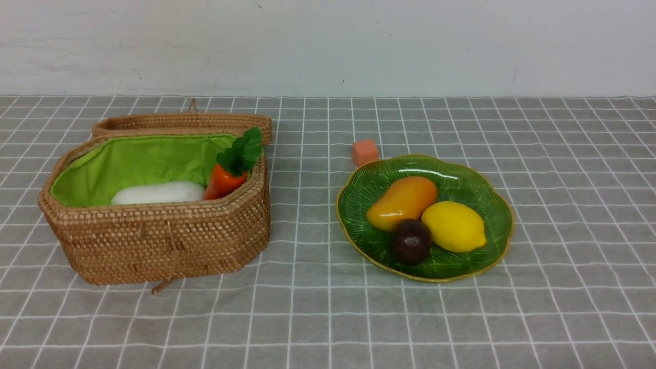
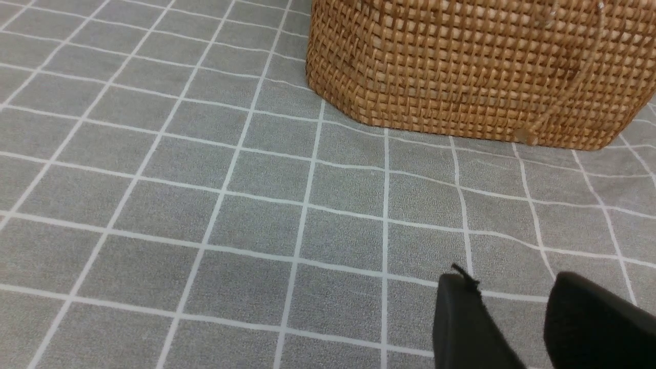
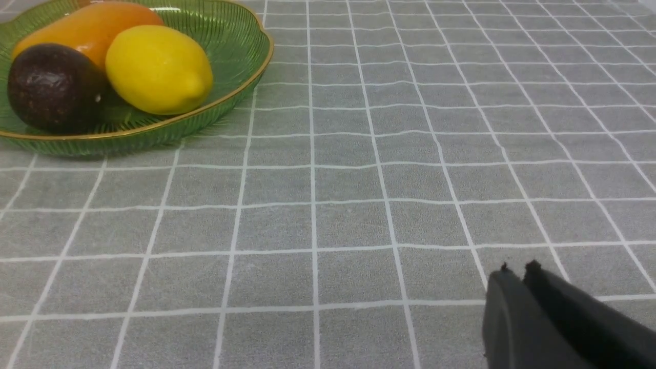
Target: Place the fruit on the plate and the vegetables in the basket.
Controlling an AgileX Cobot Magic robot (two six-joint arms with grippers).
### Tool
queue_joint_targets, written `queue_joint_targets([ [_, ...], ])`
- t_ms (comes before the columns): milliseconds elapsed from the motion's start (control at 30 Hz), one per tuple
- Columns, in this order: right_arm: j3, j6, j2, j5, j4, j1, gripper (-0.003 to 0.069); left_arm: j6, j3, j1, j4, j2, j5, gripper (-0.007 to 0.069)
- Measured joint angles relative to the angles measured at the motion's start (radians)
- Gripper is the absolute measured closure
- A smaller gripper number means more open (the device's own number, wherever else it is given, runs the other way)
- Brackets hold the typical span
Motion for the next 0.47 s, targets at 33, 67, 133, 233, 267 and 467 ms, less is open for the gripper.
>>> queue_joint_targets([
  [33, 0.000, 0.000, 0.000, 0.000, 0.000, 0.000, 0.0621, 0.000, 0.000, 0.000, 0.000, 0.000, 0.000, 0.0386],
  [67, 0.000, 0.000, 0.000, 0.000, 0.000, 0.000, 0.0620, 0.000, 0.000, 0.000, 0.000, 0.000, 0.000, 0.0386],
  [133, 0.000, 0.000, 0.000, 0.000, 0.000, 0.000, 0.0618, 0.000, 0.000, 0.000, 0.000, 0.000, 0.000, 0.0386],
  [233, 0.000, 0.000, 0.000, 0.000, 0.000, 0.000, 0.0614, 0.000, 0.000, 0.000, 0.000, 0.000, 0.000, 0.0386],
  [267, 0.000, 0.000, 0.000, 0.000, 0.000, 0.000, 0.0614, 0.000, 0.000, 0.000, 0.000, 0.000, 0.000, 0.0386],
  [467, 0.000, 0.000, 0.000, 0.000, 0.000, 0.000, 0.0603, 0.000, 0.000, 0.000, 0.000, 0.000, 0.000, 0.0386],
])
